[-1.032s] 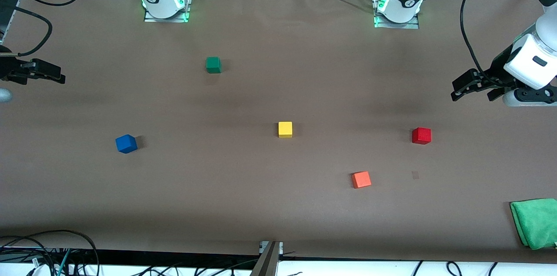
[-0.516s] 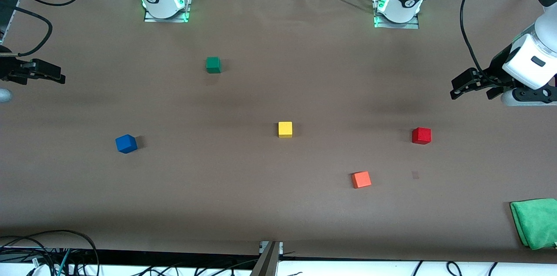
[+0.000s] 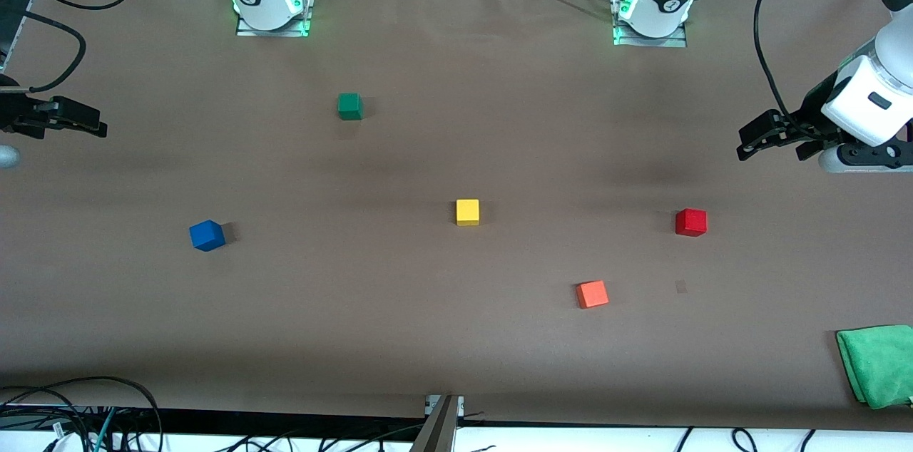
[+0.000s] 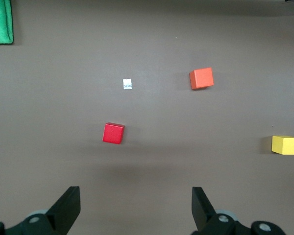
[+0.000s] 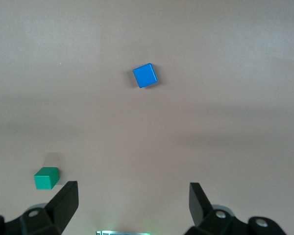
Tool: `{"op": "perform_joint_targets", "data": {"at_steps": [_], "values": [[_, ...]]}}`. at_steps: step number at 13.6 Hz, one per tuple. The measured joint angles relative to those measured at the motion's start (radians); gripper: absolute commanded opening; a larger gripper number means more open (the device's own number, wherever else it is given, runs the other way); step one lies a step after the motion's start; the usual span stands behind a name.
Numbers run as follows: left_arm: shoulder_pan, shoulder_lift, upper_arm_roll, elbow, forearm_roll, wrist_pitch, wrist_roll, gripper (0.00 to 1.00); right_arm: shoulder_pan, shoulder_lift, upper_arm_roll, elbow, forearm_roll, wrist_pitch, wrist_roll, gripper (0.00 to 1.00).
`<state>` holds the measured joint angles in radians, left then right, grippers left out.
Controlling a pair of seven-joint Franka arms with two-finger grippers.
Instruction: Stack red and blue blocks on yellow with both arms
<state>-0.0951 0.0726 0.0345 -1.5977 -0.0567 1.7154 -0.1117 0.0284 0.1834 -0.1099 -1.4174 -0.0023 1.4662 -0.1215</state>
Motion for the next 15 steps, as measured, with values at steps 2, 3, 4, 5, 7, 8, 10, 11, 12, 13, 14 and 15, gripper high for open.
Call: {"op": "perform_joint_targets", "data": {"at_steps": [2, 3, 4, 5, 7, 8, 10, 11, 12, 13, 14, 15], "values": [[0.000, 0.000, 0.000, 0.000, 0.000, -0.001, 0.000, 1.00, 0.000, 0.000, 0.000, 0.000, 0.000, 0.000, 0.000, 1.00], [0.000, 0.000, 0.000, 0.000, 0.000, -0.001, 0.002, 1.00, 0.000, 0.000, 0.000, 0.000, 0.000, 0.000, 0.000, 1.00], [0.000, 0.000, 0.001, 0.000, 0.000, -0.001, 0.012, 1.00, 0.000, 0.000, 0.000, 0.000, 0.000, 0.000, 0.000, 1.00], [0.000, 0.000, 0.001, 0.000, 0.000, -0.001, 0.040, 1.00, 0.000, 0.000, 0.000, 0.000, 0.000, 0.000, 0.000, 1.00], [0.004, 0.000, 0.003, 0.000, 0.000, -0.001, 0.104, 1.00, 0.000, 0.000, 0.000, 0.000, 0.000, 0.000, 0.000, 0.99], [0.005, 0.000, 0.004, 0.000, 0.000, -0.001, 0.122, 1.00, 0.000, 0.000, 0.000, 0.000, 0.000, 0.000, 0.000, 1.00], [0.005, 0.000, 0.004, 0.000, 0.000, -0.002, 0.130, 1.00, 0.000, 0.000, 0.000, 0.000, 0.000, 0.000, 0.000, 1.00], [0.005, 0.000, 0.004, 0.000, 0.000, -0.002, 0.130, 1.00, 0.000, 0.000, 0.000, 0.000, 0.000, 0.000, 0.000, 1.00], [0.005, 0.000, 0.004, 0.000, 0.000, -0.002, 0.131, 1.00, 0.000, 0.000, 0.000, 0.000, 0.000, 0.000, 0.000, 0.99], [0.006, 0.000, 0.004, 0.000, 0.000, -0.004, 0.131, 1.00, 0.000, 0.000, 0.000, 0.000, 0.000, 0.000, 0.000, 1.00], [0.006, 0.000, 0.004, 0.000, 0.000, -0.010, 0.131, 1.00, 0.000, 0.000, 0.000, 0.000, 0.000, 0.000, 0.000, 1.00], [0.006, 0.002, 0.005, 0.000, 0.000, -0.022, 0.131, 1.00, 0.000, 0.000, 0.000, 0.000, 0.000, 0.000, 0.000, 1.00]]}}
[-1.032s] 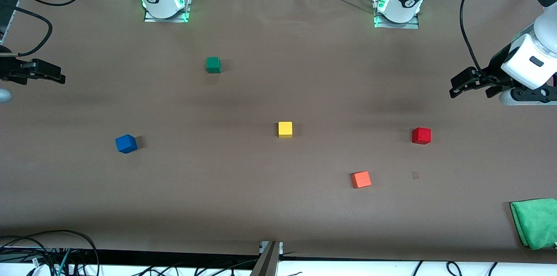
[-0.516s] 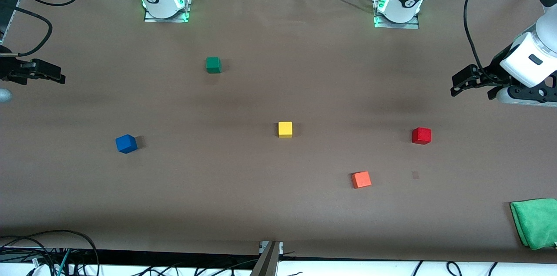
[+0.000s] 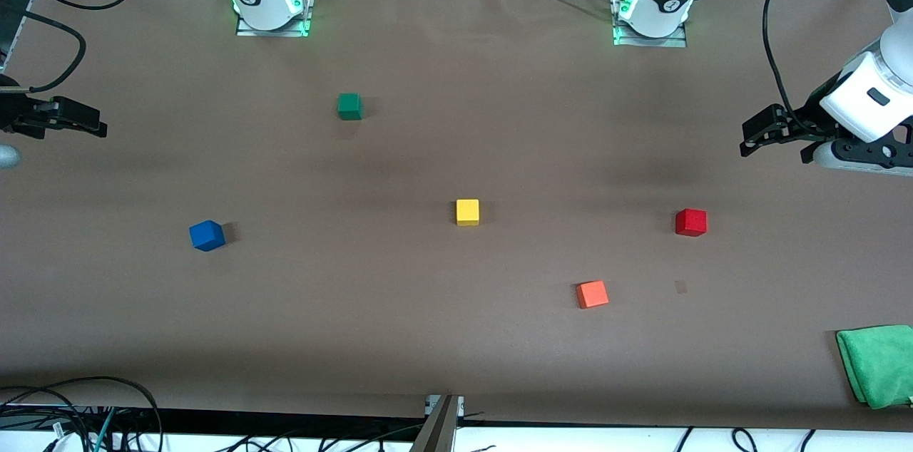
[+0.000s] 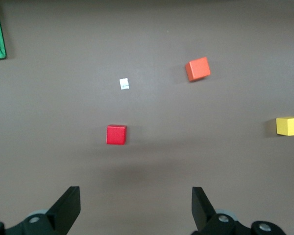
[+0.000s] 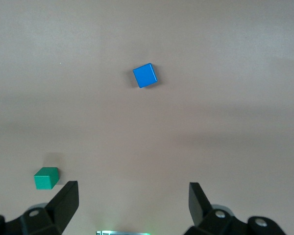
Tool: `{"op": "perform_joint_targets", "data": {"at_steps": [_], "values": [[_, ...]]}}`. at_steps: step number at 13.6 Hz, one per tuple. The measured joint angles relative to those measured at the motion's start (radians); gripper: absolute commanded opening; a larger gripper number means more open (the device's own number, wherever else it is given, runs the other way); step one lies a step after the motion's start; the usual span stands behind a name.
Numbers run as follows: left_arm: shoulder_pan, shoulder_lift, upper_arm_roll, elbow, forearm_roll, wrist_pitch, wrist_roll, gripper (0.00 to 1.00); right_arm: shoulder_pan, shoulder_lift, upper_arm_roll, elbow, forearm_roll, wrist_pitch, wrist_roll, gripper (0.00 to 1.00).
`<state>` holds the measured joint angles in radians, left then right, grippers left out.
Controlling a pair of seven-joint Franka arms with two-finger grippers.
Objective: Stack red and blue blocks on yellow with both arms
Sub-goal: 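Reach the left gripper down over the red cube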
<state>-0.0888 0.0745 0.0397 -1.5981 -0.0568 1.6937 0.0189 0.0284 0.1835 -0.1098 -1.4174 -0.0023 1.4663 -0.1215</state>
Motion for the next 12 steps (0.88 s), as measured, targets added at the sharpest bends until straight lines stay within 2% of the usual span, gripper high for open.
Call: {"op": "perform_joint_targets", "data": {"at_steps": [5, 12], "values": [[0.004, 0.045, 0.002, -0.009, 0.000, -0.045, 0.009, 1.00, 0.000, 0.000, 0.000, 0.000, 0.000, 0.000, 0.000, 1.00], [0.078, 0.223, 0.011, -0.017, 0.002, 0.025, 0.164, 1.00, 0.000, 0.000, 0.000, 0.000, 0.000, 0.000, 0.000, 1.00]]}}
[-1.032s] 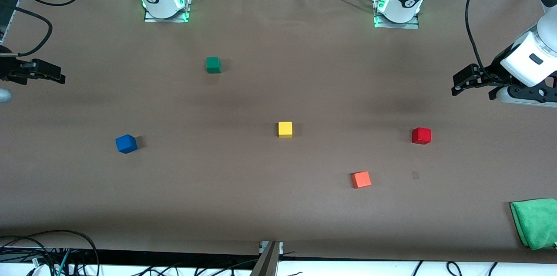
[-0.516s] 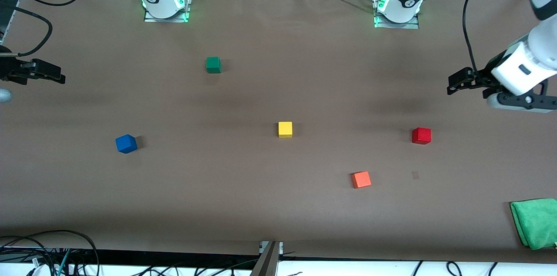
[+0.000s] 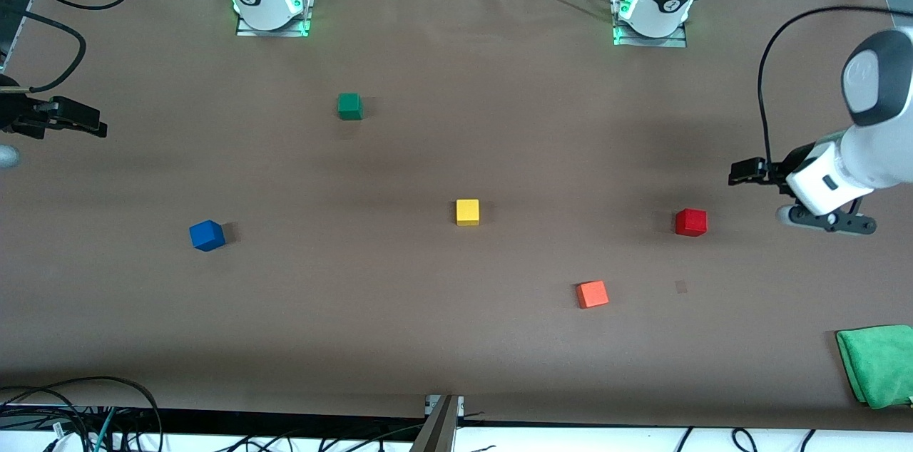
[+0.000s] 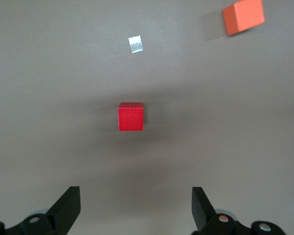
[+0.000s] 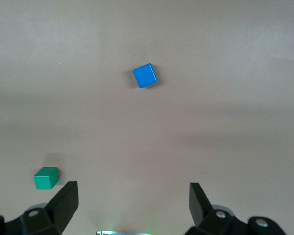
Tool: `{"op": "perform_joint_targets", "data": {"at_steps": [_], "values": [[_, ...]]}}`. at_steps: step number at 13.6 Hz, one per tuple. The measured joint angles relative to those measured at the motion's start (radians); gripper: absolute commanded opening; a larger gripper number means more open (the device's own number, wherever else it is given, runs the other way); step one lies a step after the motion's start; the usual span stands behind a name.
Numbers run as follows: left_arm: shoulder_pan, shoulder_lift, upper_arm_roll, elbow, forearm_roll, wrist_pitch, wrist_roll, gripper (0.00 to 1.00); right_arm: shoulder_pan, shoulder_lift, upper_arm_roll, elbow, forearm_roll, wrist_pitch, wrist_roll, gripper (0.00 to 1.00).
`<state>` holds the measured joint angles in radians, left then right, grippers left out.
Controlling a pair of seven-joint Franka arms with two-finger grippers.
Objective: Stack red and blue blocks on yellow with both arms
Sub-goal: 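Reach the left gripper down over the red cube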
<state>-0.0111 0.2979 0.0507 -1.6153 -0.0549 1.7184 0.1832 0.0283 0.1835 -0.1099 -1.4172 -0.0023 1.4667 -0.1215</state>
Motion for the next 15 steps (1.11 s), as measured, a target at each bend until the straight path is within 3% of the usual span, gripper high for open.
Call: {"op": "perform_joint_targets", "data": {"at_steps": [3, 10, 12, 15], "values": [[-0.009, 0.068, -0.004, 0.014, 0.002, 0.069, 0.000, 1.00, 0.000, 0.000, 0.000, 0.000, 0.000, 0.000, 0.000, 0.99], [0.003, 0.267, -0.003, -0.031, 0.003, 0.459, 0.003, 1.00, 0.000, 0.005, 0.000, 0.001, 0.000, 0.008, 0.000, 1.00], [0.003, 0.251, -0.004, -0.096, 0.003, 0.499, 0.003, 1.00, 0.000, 0.010, 0.000, 0.001, 0.000, 0.012, 0.000, 1.00], [0.003, 0.139, -0.004, -0.208, 0.003, 0.494, 0.001, 1.00, 0.000, 0.014, 0.000, 0.001, 0.000, 0.020, 0.000, 0.99]]}}
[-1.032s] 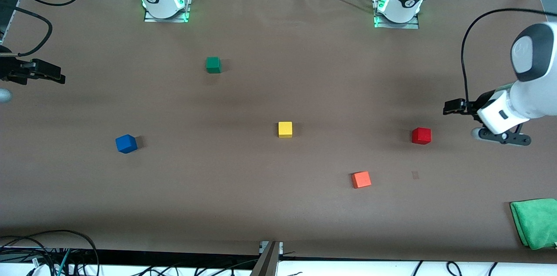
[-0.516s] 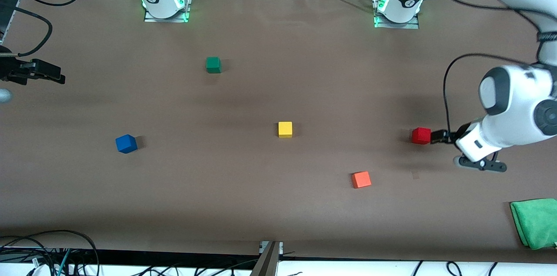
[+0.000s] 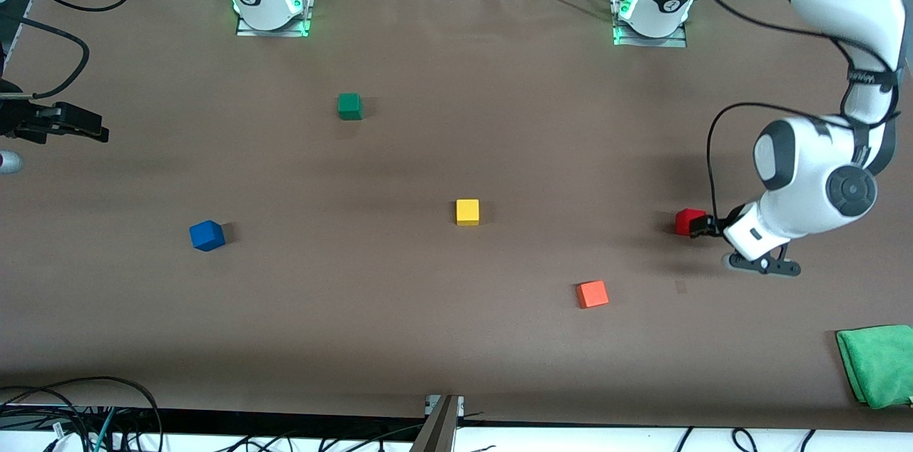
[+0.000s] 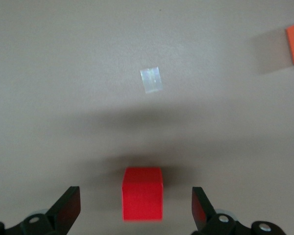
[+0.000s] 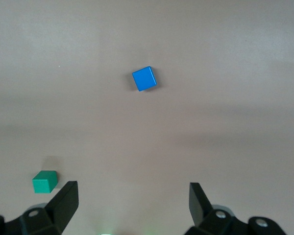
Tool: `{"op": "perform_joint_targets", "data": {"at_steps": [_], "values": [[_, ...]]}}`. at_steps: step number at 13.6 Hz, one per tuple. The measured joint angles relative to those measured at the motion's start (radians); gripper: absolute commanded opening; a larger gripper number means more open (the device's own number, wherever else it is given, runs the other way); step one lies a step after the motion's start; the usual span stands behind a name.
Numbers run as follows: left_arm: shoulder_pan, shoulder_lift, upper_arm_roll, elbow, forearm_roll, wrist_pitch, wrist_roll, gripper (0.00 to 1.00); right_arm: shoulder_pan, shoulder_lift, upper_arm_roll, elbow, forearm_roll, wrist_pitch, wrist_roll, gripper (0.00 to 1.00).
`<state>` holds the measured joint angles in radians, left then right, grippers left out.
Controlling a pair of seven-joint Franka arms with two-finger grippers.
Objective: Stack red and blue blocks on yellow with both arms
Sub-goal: 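Reach the left gripper down over the red cube, then close the left gripper on the red cube while the right gripper reaches the blue cube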
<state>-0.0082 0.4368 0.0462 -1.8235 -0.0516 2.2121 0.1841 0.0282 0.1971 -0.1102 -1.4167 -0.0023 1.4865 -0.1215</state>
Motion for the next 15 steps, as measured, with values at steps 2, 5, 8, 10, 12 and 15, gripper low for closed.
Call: {"op": "perform_joint_targets", "data": {"at_steps": [2, 5, 8, 10, 12, 15], "values": [[0.000, -0.057, -0.007, -0.045, 0.000, -0.025, -0.004, 1.00, 0.000, 0.001, 0.000, 0.000, 0.000, 0.003, 0.000, 1.00], [-0.001, -0.030, -0.018, -0.085, -0.001, 0.030, -0.010, 1.00, 0.000, 0.005, 0.000, 0.000, -0.001, 0.004, 0.000, 1.00], [0.000, 0.055, -0.019, -0.092, -0.001, 0.127, -0.011, 1.00, 0.000, 0.010, 0.000, 0.000, -0.001, 0.009, 0.000, 1.00], [0.000, 0.089, -0.019, -0.092, -0.001, 0.161, -0.011, 1.00, 0.000, 0.016, 0.000, 0.000, -0.001, 0.014, 0.000, 1.00], [0.000, 0.102, -0.019, -0.091, -0.001, 0.179, -0.011, 1.00, 0.000, 0.024, 0.000, 0.000, -0.001, 0.019, 0.001, 1.00], [0.003, 0.103, -0.019, -0.087, -0.001, 0.180, -0.007, 1.00, 0.000, 0.028, 0.000, 0.000, -0.001, 0.027, 0.003, 1.00]]}}
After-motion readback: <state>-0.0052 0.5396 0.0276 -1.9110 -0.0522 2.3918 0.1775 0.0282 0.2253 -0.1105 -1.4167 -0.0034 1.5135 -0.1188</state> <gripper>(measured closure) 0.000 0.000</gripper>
